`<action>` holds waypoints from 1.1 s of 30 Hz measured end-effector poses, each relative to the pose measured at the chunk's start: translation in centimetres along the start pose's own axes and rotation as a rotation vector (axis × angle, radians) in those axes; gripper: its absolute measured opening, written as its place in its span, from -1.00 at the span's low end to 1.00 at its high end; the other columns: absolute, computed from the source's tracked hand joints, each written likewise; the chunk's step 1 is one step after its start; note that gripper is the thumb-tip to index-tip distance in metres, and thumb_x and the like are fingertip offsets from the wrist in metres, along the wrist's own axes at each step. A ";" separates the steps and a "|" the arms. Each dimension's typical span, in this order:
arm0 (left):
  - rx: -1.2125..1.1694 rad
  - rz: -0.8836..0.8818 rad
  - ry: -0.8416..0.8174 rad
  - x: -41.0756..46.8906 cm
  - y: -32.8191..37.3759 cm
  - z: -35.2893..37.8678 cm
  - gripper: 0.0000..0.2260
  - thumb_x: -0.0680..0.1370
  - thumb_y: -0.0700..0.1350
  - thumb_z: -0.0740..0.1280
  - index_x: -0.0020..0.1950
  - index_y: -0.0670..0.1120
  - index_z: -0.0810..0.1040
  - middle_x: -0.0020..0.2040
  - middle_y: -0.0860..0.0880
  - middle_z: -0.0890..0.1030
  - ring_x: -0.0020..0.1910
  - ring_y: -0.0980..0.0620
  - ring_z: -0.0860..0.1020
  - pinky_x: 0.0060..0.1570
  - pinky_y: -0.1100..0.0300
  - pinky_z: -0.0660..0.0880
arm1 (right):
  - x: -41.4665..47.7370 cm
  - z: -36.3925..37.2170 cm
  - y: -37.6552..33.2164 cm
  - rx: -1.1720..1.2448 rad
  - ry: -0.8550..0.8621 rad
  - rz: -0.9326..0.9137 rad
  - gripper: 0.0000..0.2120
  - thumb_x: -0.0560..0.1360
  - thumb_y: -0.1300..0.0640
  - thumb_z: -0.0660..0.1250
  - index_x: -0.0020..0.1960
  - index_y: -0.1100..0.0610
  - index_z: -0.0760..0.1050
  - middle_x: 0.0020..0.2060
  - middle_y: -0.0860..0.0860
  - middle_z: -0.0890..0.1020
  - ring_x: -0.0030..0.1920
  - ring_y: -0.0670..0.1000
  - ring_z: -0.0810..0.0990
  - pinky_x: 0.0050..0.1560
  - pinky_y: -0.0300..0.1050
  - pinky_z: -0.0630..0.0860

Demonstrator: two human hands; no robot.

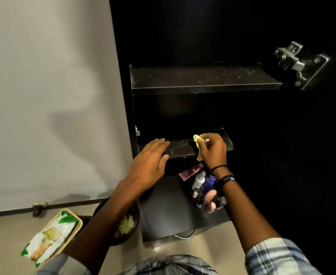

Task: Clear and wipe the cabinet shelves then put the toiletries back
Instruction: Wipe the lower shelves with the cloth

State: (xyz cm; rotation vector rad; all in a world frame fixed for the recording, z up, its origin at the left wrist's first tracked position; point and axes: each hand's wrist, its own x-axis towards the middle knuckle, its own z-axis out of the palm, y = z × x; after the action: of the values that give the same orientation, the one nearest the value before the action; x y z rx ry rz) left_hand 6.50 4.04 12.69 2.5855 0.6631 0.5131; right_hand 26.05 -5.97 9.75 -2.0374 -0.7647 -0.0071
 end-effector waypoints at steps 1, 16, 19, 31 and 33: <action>0.063 0.048 0.009 0.8 0.2 -0.5 -0.58 0.62 -0.05 0.17 0.48 -0.05 0.27 0.47 -0.02 0.31 0.48 0.03 0.21 0.42 0.20 0.12 | 0.6 0.4 0.7 -0.065 -0.022 -0.024 -0.88 0.48 0.16 0.39 -0.02 0.20 0.59 -0.08 0.07 0.61 -0.14 -0.06 0.56 -0.21 -0.50 0.36; 0.671 0.548 0.526 5.2 2.2 -6.4 -0.54 0.55 -0.12 0.26 0.45 -0.16 0.32 0.44 -0.14 0.35 0.41 -0.09 0.29 0.33 -0.02 0.33 | -4.1 7.5 -1.5 -0.484 -0.369 -0.553 -0.54 0.56 0.01 0.00 0.34 0.16 0.44 0.26 0.08 0.54 0.36 0.03 0.42 0.46 0.01 0.18; 0.733 0.486 0.612 5.1 2.5 -6.2 -0.52 0.58 -0.06 0.24 0.47 -0.16 0.29 0.46 -0.11 0.31 0.41 -0.05 0.29 0.29 0.01 0.33 | -0.4 4.9 1.9 -0.647 -0.224 -0.458 -0.55 0.57 -0.07 -0.01 0.18 0.11 0.54 0.10 0.06 0.62 0.20 0.08 0.51 0.34 0.03 0.24; 0.773 0.282 0.746 6.2 0.9 -6.0 -0.30 0.45 -0.14 0.34 0.52 -0.12 0.11 0.44 -0.08 0.23 0.43 -0.12 0.19 0.45 -0.01 0.00 | -1.4 8.3 -1.2 -0.637 -0.350 -0.259 -0.43 0.49 0.00 -0.10 0.37 0.20 0.38 0.35 0.15 0.44 0.38 0.13 0.36 0.44 0.10 0.21; 0.771 0.290 0.745 6.3 0.8 -5.8 -0.29 0.44 -0.14 0.35 0.52 -0.12 0.10 0.44 -0.08 0.22 0.43 -0.13 0.18 0.46 -0.02 -0.03 | -4.5 12.7 -4.2 -0.526 -0.443 -0.347 -0.50 0.45 0.04 0.04 0.33 0.14 0.43 0.33 0.08 0.47 0.37 0.08 0.36 0.44 0.09 0.21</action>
State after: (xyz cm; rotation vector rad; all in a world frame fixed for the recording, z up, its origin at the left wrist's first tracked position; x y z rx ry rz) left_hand 9.35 8.48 19.52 3.2013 0.8301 1.6398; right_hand 16.66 3.06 4.45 -2.4014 -1.5185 0.0524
